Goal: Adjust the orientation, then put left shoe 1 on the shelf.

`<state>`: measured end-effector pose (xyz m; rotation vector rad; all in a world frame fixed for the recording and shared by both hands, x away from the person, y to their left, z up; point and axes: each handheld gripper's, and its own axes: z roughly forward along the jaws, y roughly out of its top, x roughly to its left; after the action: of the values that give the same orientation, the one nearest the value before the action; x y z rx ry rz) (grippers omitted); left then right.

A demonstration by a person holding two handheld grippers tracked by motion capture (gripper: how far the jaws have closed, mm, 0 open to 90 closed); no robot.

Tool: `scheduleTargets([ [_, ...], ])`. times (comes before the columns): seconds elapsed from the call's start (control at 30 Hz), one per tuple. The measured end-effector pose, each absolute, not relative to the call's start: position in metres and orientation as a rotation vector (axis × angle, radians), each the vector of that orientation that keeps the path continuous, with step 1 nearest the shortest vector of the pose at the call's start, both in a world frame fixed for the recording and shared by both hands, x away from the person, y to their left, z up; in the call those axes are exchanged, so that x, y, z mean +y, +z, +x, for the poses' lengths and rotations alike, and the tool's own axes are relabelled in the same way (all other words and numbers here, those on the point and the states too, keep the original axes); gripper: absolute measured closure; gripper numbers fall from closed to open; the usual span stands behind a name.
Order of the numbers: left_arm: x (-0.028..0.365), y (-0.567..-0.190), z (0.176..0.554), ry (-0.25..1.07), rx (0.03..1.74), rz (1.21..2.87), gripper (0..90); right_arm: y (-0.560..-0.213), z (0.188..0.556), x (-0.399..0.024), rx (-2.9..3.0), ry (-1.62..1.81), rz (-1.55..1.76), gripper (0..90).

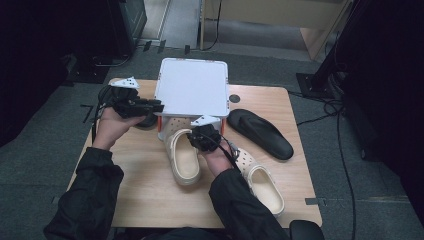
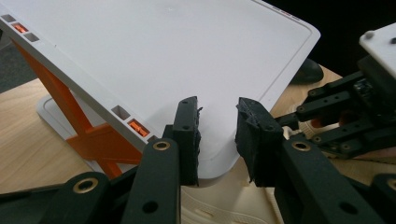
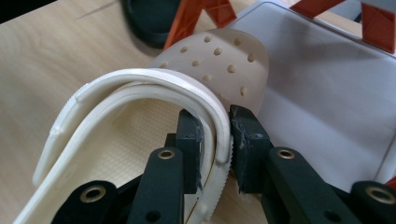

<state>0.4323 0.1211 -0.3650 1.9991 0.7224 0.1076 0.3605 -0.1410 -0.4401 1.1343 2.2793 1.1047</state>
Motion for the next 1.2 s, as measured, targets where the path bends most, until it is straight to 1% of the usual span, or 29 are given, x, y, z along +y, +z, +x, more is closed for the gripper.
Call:
scheduleTargets([
  [0.23,0.121,-0.365,0.432,0.117,0.724,1.997,69.8,-0.448,0.364,-0.133,2.207,1.148,1.19,73.2],
  [0.37,0.121,-0.366,0.432,0.115,0.723,1.994,69.9,-0.45,0.362,-0.131,2.218,1.181,1.23,68.4],
  [0.43,0.121,-0.366,0.432,0.113,0.721,1.992,70.0,-0.45,0.361,-0.133,2.212,1.202,1.246,68.1],
  [0.73,0.123,-0.367,0.433,0.101,0.725,1.98,70.1,-0.44,0.353,-0.14,2.266,1.262,1.214,52.5],
  [0.83,0.123,-0.367,0.433,0.098,0.727,1.975,70.1,-0.435,0.345,-0.146,2.27,1.29,1.197,52.1],
  [0.9,0.123,-0.367,0.433,0.096,0.728,1.976,70.1,-0.432,0.339,-0.15,2.288,1.298,1.188,53.6],
  [1.2,0.123,-0.367,0.432,0.106,0.73,1.978,70.7,-0.433,0.311,-0.157,2.369,1.347,1.114,66.8],
])
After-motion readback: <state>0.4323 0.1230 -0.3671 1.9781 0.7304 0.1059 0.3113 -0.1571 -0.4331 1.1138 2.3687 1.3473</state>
